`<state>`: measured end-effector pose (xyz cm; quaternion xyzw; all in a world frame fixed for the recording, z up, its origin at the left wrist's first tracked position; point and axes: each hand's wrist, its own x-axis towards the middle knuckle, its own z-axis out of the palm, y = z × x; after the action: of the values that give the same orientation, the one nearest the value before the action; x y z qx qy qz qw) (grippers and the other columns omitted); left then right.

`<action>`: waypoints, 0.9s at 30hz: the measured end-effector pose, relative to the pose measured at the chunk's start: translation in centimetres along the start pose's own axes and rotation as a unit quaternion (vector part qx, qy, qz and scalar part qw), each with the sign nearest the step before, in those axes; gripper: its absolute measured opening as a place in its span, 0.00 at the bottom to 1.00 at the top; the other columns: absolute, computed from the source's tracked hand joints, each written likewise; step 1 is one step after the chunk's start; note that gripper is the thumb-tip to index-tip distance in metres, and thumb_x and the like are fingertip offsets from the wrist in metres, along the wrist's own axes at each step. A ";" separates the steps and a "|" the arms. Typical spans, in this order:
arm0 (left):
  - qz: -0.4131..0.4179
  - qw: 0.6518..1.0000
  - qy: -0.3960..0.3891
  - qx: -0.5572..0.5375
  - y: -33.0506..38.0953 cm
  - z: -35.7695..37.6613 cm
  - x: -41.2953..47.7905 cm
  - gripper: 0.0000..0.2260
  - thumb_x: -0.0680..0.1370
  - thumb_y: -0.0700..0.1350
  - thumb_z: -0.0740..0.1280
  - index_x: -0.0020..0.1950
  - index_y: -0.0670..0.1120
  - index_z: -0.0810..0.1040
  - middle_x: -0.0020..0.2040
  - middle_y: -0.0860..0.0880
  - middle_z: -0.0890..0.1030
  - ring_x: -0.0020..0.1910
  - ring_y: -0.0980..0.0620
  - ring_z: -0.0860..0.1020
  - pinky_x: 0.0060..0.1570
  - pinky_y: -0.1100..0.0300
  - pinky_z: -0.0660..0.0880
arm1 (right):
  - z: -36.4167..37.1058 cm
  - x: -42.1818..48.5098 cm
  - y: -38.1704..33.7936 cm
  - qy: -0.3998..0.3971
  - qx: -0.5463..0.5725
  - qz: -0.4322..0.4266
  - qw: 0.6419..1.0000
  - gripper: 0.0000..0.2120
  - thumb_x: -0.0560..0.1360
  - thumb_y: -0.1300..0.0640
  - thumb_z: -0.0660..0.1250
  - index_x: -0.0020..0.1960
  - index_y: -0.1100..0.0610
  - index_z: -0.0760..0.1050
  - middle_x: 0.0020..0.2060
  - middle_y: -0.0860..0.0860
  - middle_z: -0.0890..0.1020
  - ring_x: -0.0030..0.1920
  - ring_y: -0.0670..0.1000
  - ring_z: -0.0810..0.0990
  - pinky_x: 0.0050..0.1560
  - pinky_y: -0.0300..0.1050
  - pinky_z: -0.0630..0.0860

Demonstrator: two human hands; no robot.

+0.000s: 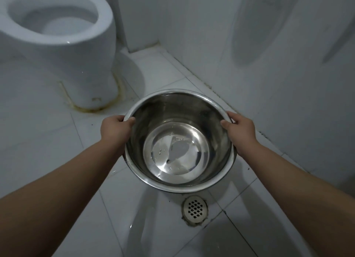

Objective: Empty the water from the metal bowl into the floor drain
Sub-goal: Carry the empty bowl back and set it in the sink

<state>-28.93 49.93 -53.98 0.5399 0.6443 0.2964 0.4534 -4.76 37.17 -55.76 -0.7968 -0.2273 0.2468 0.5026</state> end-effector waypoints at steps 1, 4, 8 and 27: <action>-0.001 1.000 0.000 -0.003 1.2 -0.7 -0.2 0.09 0.75 0.43 0.66 0.49 0.41 0.82 0.40 0.42 0.80 0.43 0.41 0.80 0.52 0.49 0.78 | -0.3 -0.3 -1.2 0.000 0.003 0.002 1.000 0.16 0.72 0.61 0.65 0.59 0.52 0.79 0.41 0.47 0.82 0.43 0.50 0.81 0.48 0.41 0.75; -0.003 1.000 0.000 0.005 5.6 -3.5 -1.2 0.11 0.75 0.44 0.66 0.52 0.40 0.81 0.39 0.44 0.80 0.43 0.42 0.80 0.49 0.52 0.77 | -1.2 -1.1 -6.0 0.000 0.000 0.015 1.000 0.17 0.72 0.61 0.66 0.60 0.54 0.79 0.49 0.50 0.83 0.49 0.52 0.81 0.54 0.43 0.76; -0.003 1.000 0.012 0.011 13.1 -7.9 -3.0 0.11 0.75 0.44 0.66 0.52 0.38 0.81 0.41 0.41 0.80 0.42 0.42 0.79 0.51 0.48 0.78 | -3.2 -2.3 -14.3 -0.007 -0.003 0.022 1.000 0.17 0.71 0.61 0.67 0.60 0.54 0.79 0.53 0.53 0.83 0.51 0.53 0.82 0.58 0.46 0.77; 0.024 0.996 -0.055 -0.065 48.1 -25.2 -16.1 0.16 0.74 0.42 0.68 0.61 0.48 0.78 0.52 0.45 0.82 0.48 0.45 0.81 0.57 0.51 0.77 | -21.2 -13.3 -50.7 0.045 0.039 0.022 0.998 0.16 0.72 0.62 0.66 0.58 0.54 0.80 0.49 0.55 0.84 0.48 0.55 0.83 0.56 0.50 0.79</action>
<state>-31.06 48.75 2.60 0.5397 0.5847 0.3188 0.5150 -7.68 34.27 0.70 -0.7915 -0.1769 0.2300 0.5379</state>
